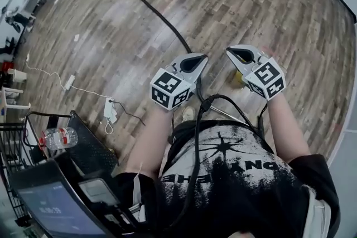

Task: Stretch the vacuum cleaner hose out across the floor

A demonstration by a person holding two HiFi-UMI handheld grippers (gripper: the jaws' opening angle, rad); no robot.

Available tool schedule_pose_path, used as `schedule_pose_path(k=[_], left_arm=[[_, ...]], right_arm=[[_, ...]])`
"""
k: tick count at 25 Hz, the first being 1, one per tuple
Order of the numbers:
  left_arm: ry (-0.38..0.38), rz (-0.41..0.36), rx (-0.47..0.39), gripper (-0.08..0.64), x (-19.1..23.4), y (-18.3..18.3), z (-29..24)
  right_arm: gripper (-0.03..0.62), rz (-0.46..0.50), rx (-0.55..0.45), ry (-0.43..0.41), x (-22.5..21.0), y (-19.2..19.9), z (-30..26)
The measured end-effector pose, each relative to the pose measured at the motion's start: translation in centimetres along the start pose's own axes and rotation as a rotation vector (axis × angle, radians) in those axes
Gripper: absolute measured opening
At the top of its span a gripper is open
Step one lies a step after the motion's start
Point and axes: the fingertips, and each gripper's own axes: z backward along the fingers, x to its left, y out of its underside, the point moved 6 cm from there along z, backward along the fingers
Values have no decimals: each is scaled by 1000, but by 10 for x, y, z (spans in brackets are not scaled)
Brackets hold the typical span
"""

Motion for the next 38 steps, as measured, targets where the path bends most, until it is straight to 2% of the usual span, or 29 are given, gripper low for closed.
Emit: schedule_pose_path(k=[3, 7, 24, 38], left_arm=[[-31, -22, 15, 0, -11, 5, 0], [-49, 2, 8, 0, -21, 9, 0], [-60, 34, -11, 0, -16, 4, 10], [-79, 48, 0, 0, -25, 11, 16]], right_arm=[[8, 3, -15, -11, 3, 2, 11], [8, 2, -25, -24, 6, 8, 21], [6, 48, -5, -42, 14, 2, 8], [6, 41, 7, -69, 22, 7, 9]])
